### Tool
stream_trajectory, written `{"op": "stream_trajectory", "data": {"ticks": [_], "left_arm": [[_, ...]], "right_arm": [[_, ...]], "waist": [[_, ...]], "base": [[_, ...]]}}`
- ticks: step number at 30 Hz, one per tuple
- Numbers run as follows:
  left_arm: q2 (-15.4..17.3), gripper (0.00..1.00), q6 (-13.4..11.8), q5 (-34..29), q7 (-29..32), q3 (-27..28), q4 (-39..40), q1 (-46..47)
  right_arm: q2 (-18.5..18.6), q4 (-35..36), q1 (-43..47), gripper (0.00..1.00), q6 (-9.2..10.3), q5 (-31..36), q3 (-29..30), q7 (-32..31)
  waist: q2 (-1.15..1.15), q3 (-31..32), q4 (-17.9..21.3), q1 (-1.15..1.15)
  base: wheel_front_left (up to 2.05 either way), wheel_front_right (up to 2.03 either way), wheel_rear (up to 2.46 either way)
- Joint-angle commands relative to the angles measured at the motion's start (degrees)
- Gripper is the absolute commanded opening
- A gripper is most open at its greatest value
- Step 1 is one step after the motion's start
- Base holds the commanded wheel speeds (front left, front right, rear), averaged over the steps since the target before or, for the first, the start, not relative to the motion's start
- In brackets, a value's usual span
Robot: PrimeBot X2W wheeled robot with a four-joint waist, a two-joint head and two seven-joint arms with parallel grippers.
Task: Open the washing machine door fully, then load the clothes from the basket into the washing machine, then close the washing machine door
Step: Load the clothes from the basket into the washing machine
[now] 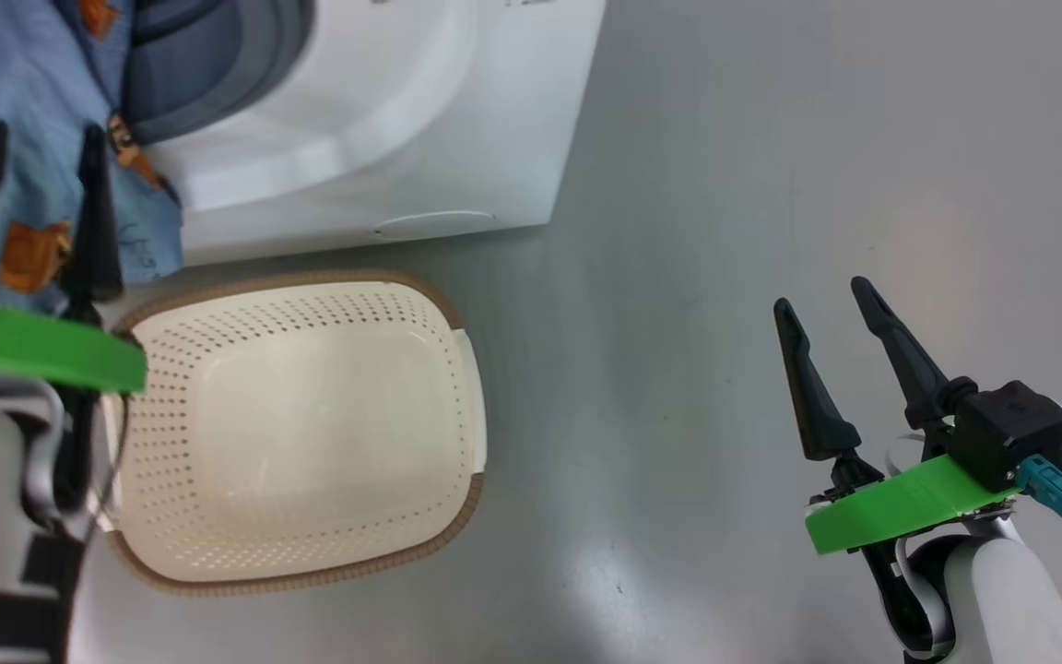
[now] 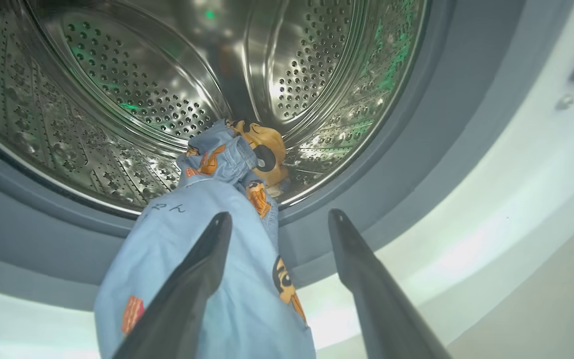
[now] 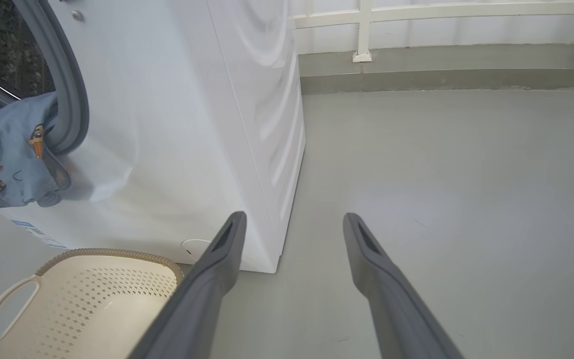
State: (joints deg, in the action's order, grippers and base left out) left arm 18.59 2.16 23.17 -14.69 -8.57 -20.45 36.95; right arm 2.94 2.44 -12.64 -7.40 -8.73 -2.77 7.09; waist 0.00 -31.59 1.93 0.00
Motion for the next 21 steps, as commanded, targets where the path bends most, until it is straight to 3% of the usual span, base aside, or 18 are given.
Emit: {"op": "stream_trajectory", "data": {"ticks": [1,9,21], "left_arm": [[1.16,1.00,-1.49,-0.26,-0.30,2.93,4.35,-4.03],[-2.82,1.00,-4.98,-1.09,-0.30,7.96,14.67,-15.44],[-7.20,1.00,-3.57,-4.22,-0.30,9.46,18.24,-23.70]], "right_arm": [[-0.06,1.96,1.80,1.00,-0.09,0.92,-0.95,-0.43],[-0.06,3.13,2.95,1.00,-0.09,1.37,-0.62,-1.46],[-0.06,3.45,3.58,1.00,-0.09,1.26,-0.96,-1.97]], "waist": [[0.00,1.69,-1.65,0.00],[0.00,3.13,-2.83,0.00],[0.00,4.59,-2.74,0.00]], "base": [[0.00,0.00,0.00],[0.00,0.00,0.00],[0.00,0.00,0.00]]}}
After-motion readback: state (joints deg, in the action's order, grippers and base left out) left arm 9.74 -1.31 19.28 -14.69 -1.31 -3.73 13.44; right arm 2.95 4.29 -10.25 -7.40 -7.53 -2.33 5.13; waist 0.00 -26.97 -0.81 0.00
